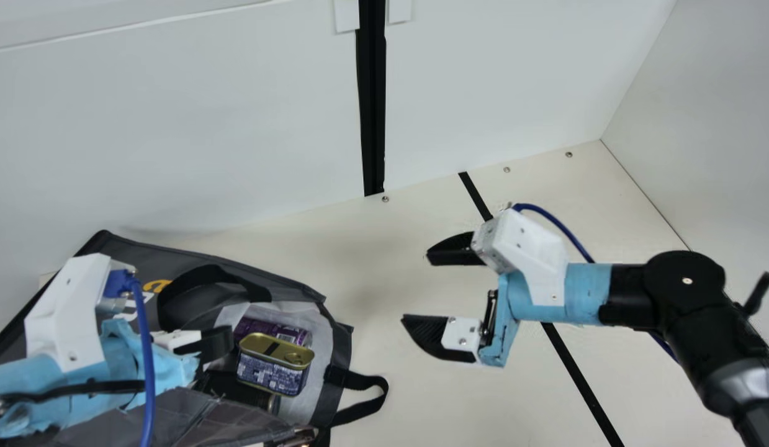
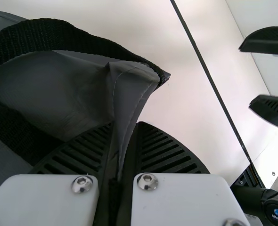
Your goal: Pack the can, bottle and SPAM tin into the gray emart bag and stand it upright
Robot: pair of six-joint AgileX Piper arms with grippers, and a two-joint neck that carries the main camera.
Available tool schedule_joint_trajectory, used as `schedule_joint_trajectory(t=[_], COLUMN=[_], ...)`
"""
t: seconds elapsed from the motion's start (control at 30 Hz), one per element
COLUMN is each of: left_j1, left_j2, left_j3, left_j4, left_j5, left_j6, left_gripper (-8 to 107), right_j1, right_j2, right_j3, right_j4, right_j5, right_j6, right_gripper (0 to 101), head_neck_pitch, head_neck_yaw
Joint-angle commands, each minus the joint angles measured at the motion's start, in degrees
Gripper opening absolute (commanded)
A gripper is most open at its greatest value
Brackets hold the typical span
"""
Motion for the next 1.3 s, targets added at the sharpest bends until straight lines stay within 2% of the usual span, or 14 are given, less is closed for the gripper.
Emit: schedule_joint_trajectory(t=[0.0,0.47,0.8,1.0,1.27], left_j1=[0.00,0.00,0.00,0.00,0.00], left_j2=[0.00,0.00,0.00,0.00,0.00], left_j3=[0.00,0.00,0.00,0.00,0.00], left_j4=[0.00,0.00,0.00,0.00,0.00], left_j5=[0.00,0.00,0.00,0.00,0.00], left_j6=[0.00,0.00,0.00,0.00,0.00], left_gripper=[-8,-8,-8,-8,-8], right_j1=[-1.48,-9.51,-12.66,-14.10,-14.47], right_j2=[-1.30,-9.88,-14.06,-15.65,-17.49], right_j3=[0.20,0.70,-1.01,-3.33,-7.35], right_j4=[-0.54,-11.25,-25.67,-35.66,-46.61], right_j5=[-1.08,-10.03,-16.27,-16.89,-13.86], right_j6=[1.35,12.11,24.90,35.09,47.28], right_gripper=[95,95,95,95,95], head_neck_pitch=[-1.30,-1.30,-1.30,-1.30,-1.30], head_neck_yaw=[-0.14,-0.14,-0.14,-0.14,-0.14])
